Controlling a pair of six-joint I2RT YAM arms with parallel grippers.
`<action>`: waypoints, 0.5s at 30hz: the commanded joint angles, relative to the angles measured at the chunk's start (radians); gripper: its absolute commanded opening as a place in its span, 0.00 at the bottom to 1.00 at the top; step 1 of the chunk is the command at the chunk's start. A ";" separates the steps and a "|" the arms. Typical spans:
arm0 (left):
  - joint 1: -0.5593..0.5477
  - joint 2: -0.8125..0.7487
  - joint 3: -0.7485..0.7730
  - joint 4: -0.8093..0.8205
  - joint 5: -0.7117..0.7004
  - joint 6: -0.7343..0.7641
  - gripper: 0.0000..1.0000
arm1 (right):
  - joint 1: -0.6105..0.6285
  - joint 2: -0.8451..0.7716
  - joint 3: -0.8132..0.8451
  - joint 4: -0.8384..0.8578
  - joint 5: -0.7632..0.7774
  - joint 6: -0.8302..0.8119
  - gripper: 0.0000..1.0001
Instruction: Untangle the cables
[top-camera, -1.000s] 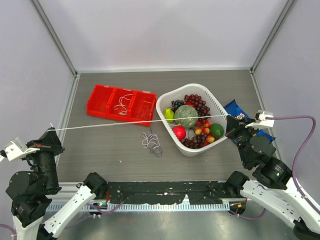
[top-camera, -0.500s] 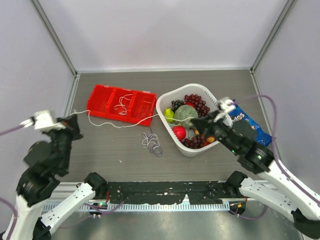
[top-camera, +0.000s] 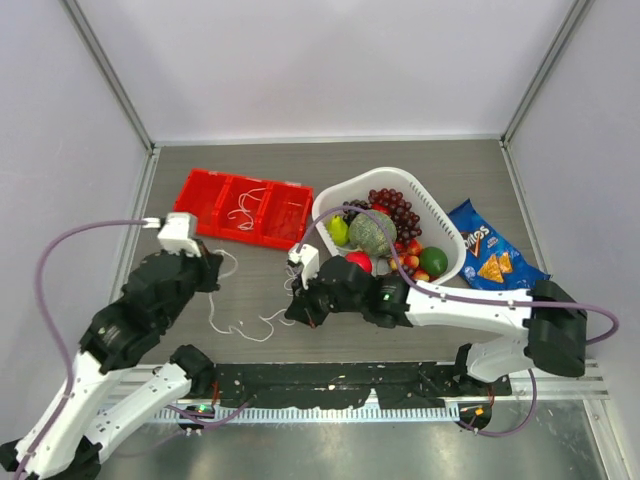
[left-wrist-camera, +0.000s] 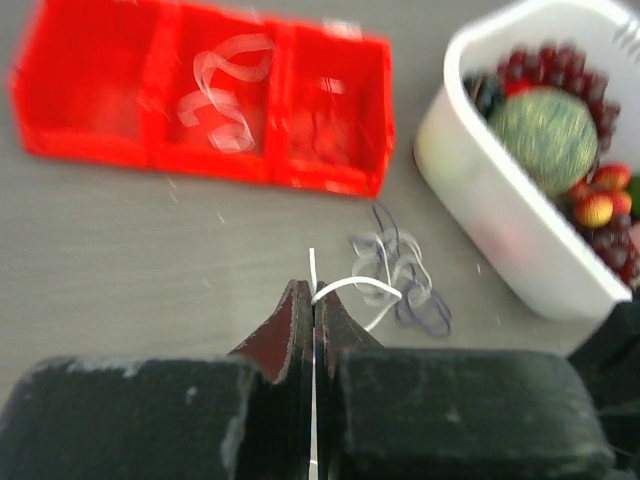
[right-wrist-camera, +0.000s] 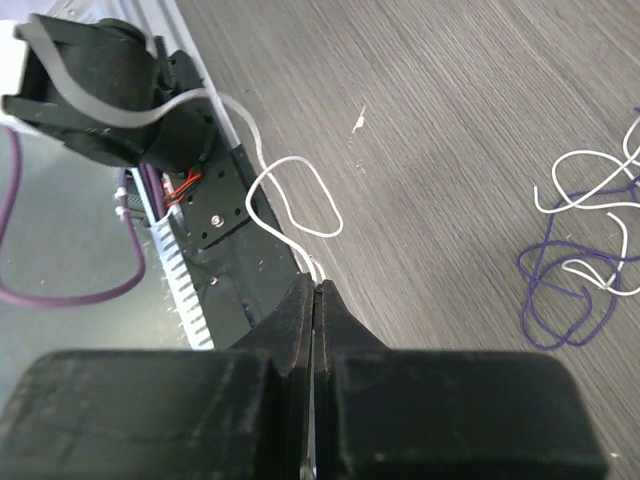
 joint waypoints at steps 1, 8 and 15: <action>0.001 0.083 -0.164 -0.032 0.198 -0.253 0.00 | -0.002 0.077 0.009 0.150 0.023 0.081 0.01; -0.001 0.204 -0.335 0.175 0.443 -0.462 0.00 | -0.002 0.139 -0.088 0.274 0.064 0.152 0.01; -0.001 0.225 -0.516 0.344 0.536 -0.589 0.00 | -0.005 0.202 -0.160 0.334 0.067 0.183 0.01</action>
